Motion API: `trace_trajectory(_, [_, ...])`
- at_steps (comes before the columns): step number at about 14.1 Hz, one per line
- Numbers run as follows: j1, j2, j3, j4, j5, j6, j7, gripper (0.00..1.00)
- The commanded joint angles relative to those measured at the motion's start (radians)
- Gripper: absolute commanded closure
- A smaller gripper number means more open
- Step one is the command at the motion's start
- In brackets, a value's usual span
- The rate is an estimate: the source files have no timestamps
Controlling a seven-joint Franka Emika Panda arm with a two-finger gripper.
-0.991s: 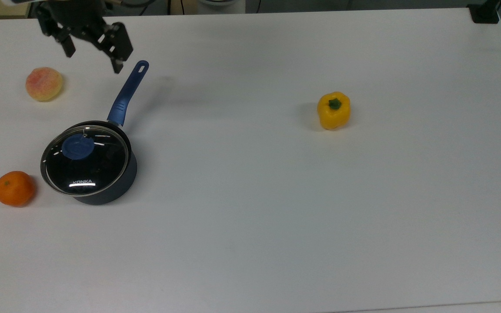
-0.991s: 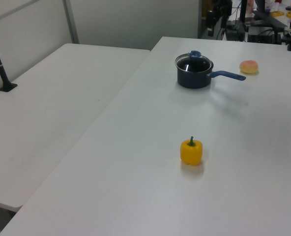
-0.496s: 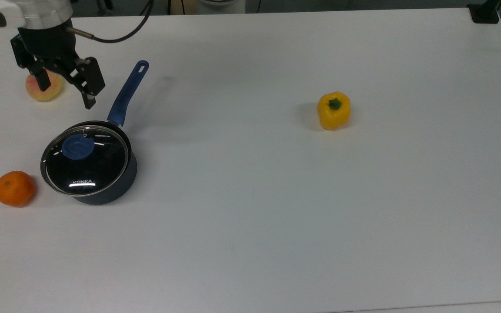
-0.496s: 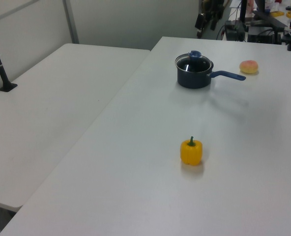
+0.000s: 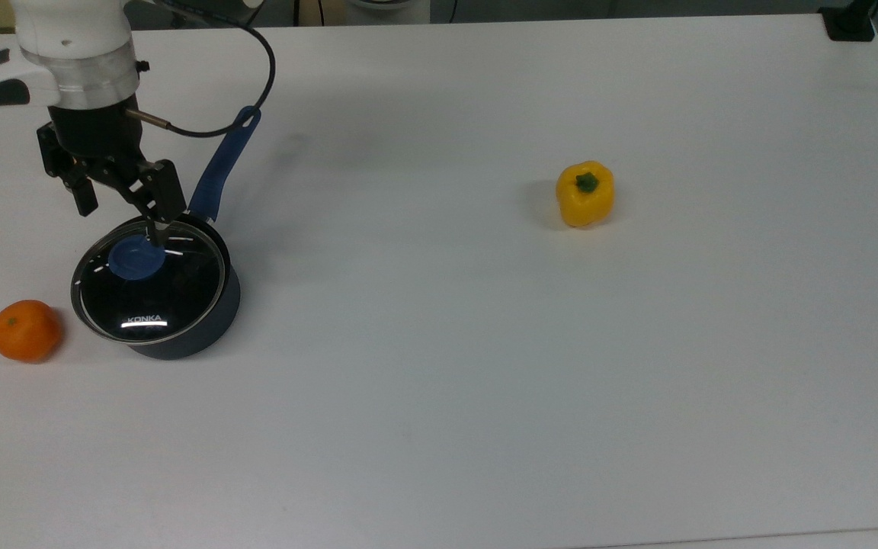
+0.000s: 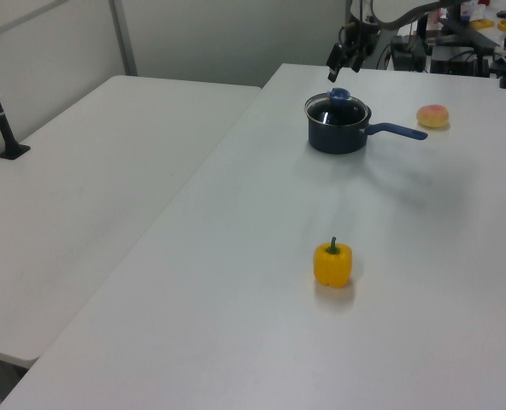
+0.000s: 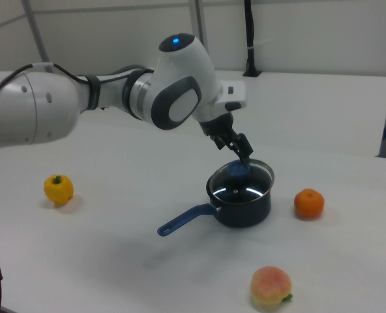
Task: Open lid
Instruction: 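Lower the gripper and close it on the blue lid knob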
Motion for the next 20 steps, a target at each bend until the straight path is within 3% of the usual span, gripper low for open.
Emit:
trace_trajectory(1, [0.001, 0.029, 0.001, -0.015, 0.013, 0.064, 0.009, 0.00])
trace_trajectory(11, [0.000, 0.074, 0.001, -0.026, -0.055, 0.107, 0.007, 0.01])
trace_trajectory(15, [0.000, 0.072, 0.001, -0.028, -0.049, 0.106, 0.009, 0.38])
trace_trajectory(16, [0.000, 0.072, 0.002, -0.029, -0.046, 0.106, 0.009, 0.53])
trace_trajectory(17, [0.000, 0.071, 0.002, -0.029, -0.046, 0.103, 0.009, 0.62])
trace_trajectory(20, [0.000, 0.063, 0.005, -0.029, -0.044, 0.094, 0.010, 0.74])
